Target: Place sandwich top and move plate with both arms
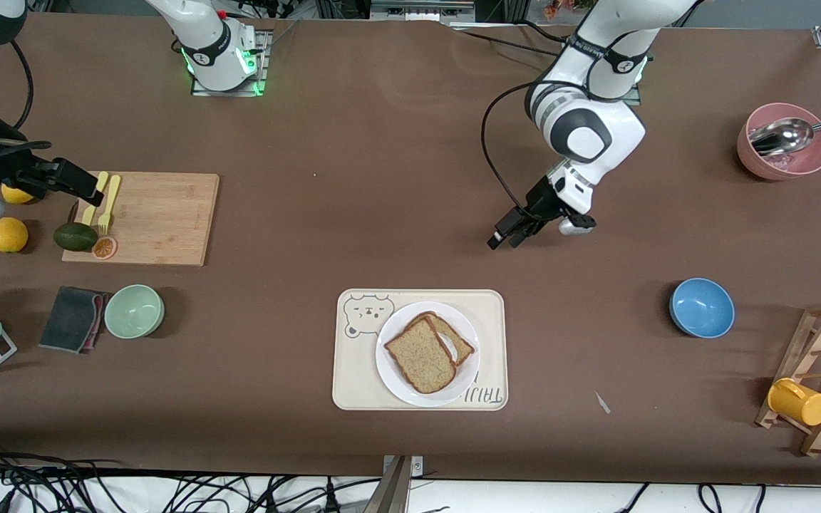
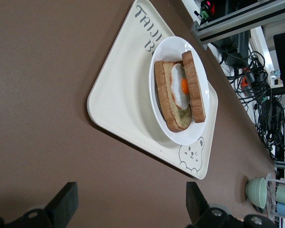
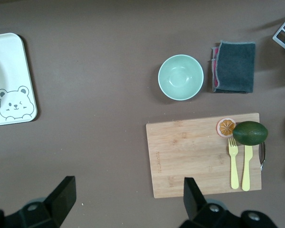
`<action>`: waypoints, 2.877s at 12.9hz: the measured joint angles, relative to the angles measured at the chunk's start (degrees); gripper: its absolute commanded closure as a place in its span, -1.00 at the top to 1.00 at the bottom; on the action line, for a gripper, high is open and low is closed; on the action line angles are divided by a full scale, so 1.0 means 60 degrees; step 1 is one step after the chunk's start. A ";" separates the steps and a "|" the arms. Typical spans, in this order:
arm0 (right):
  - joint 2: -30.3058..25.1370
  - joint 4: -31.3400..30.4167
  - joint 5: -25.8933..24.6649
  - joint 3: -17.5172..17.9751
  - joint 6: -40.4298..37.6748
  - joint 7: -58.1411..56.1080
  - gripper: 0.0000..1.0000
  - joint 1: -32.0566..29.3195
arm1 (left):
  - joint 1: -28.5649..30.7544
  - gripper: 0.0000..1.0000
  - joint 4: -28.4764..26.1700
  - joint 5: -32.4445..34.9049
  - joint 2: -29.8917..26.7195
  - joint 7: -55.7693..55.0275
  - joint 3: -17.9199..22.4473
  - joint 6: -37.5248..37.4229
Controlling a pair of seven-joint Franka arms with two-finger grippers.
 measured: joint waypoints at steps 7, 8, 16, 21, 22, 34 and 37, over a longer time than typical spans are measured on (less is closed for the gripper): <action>0.0013 0.0000 -0.0001 -0.0031 -0.0070 0.0000 1.00 -0.0009 | 0.0928 1.00 -0.1773 0.0640 -0.0507 0.3271 -0.0640 0.0701; 0.0014 0.0000 -0.0001 -0.0033 -0.0106 0.0000 1.00 -0.0009 | 0.1007 1.00 -0.1833 0.0754 -0.0528 0.3485 -0.0640 0.1320; 0.0022 0.0000 -0.0001 -0.0012 -0.0139 0.0005 1.00 0.0077 | 0.2337 1.00 -0.1938 0.2045 -0.0790 0.4389 -0.0639 0.2220; 0.0036 -0.0001 -0.0608 -0.0069 -0.0169 0.0006 1.00 0.0082 | 0.2302 1.00 -0.1595 0.1949 -0.0663 0.4317 -0.0783 0.2787; 0.0044 -0.0001 -0.0698 -0.0069 -0.0180 0.0004 1.00 0.0083 | 0.2324 1.00 -0.1509 0.1948 -0.0603 0.4297 -0.0778 0.2849; 0.0090 -0.0001 -0.0788 -0.0068 -0.0525 -0.0471 1.00 0.0086 | 0.2473 1.00 -0.0501 0.9703 -0.0331 -0.5909 -0.0357 0.2516; 0.0091 -0.0001 -0.0788 -0.0068 -0.0524 -0.0476 1.00 0.0087 | 0.2543 1.00 -0.0031 1.2411 -0.0327 -0.8651 0.0390 0.1123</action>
